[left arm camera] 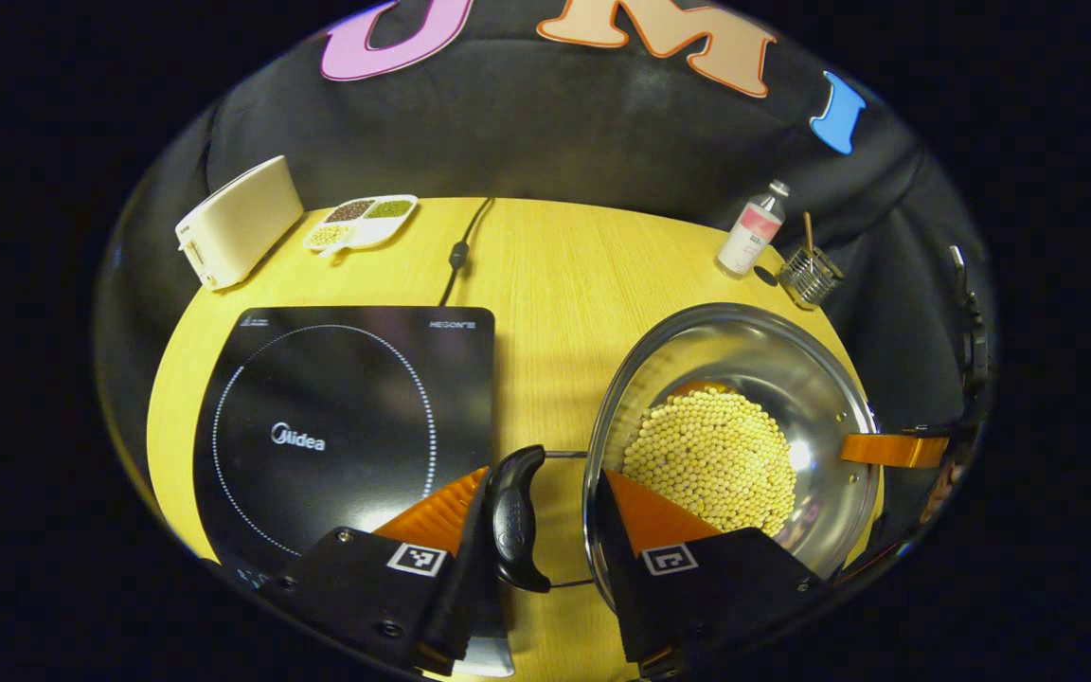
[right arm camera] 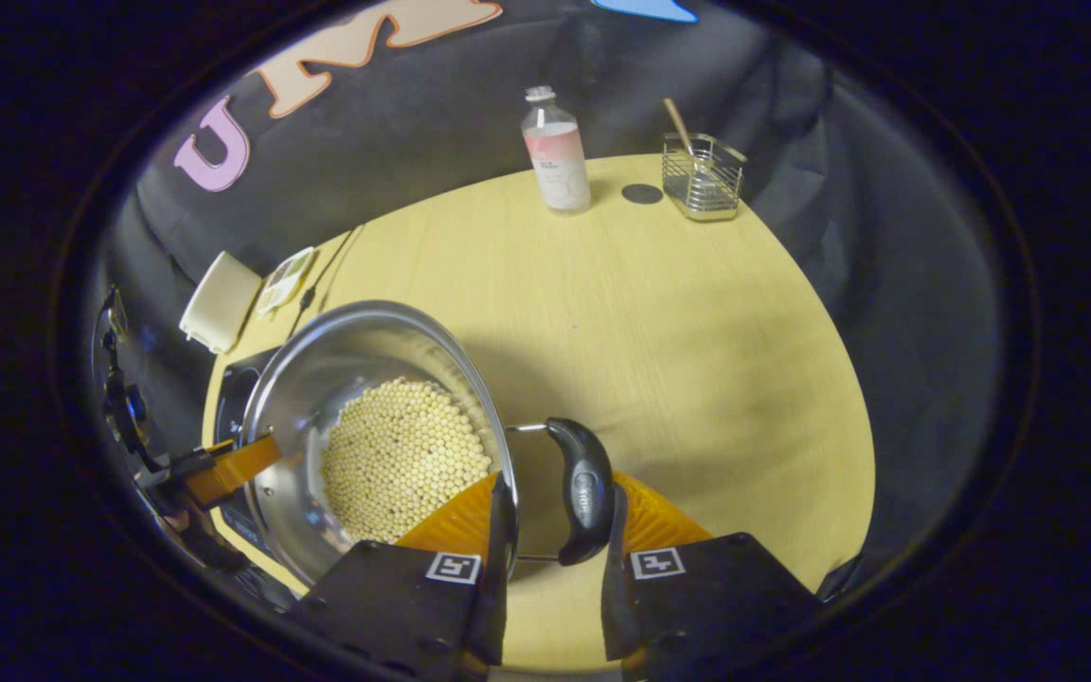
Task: First push the handle of the pot to place it horizontally, then grasp the pot with both hands and set it on the induction cooktop.
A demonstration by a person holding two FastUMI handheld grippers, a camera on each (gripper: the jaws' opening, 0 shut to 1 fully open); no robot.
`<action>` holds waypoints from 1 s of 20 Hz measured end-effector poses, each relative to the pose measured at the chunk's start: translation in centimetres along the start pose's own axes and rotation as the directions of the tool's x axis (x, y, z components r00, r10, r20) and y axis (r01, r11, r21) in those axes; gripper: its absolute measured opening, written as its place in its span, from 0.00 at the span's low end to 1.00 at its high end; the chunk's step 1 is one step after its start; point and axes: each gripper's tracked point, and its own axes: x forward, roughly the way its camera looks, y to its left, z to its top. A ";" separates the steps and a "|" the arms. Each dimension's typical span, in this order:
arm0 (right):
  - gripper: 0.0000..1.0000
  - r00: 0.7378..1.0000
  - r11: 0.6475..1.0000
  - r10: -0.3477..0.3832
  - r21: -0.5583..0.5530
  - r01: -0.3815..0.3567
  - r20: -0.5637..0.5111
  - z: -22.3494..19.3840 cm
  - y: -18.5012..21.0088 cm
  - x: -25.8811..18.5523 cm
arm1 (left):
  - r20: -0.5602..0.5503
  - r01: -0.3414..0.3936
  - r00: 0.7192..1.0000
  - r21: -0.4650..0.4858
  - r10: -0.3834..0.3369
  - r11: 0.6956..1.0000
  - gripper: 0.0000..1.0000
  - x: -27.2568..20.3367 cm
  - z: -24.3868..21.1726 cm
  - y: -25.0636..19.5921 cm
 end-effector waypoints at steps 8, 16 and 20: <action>0.42 0.999 0.999 0.034 -0.012 -0.033 0.040 0.1 2.4 0.1 | 0.042 -0.042 0.998 0.029 0.041 0.999 0.60 -3.9 2.2 6.6; 0.42 0.994 0.999 -0.043 0.006 0.043 0.096 -0.1 5.1 0.8 | 0.045 0.015 0.999 0.057 -0.018 0.998 0.60 -4.9 3.2 14.7; 0.42 0.995 0.999 -0.046 -0.006 0.047 0.089 -0.4 6.4 1.2 | 0.058 0.008 0.998 0.050 -0.011 0.999 0.60 -5.1 3.8 19.3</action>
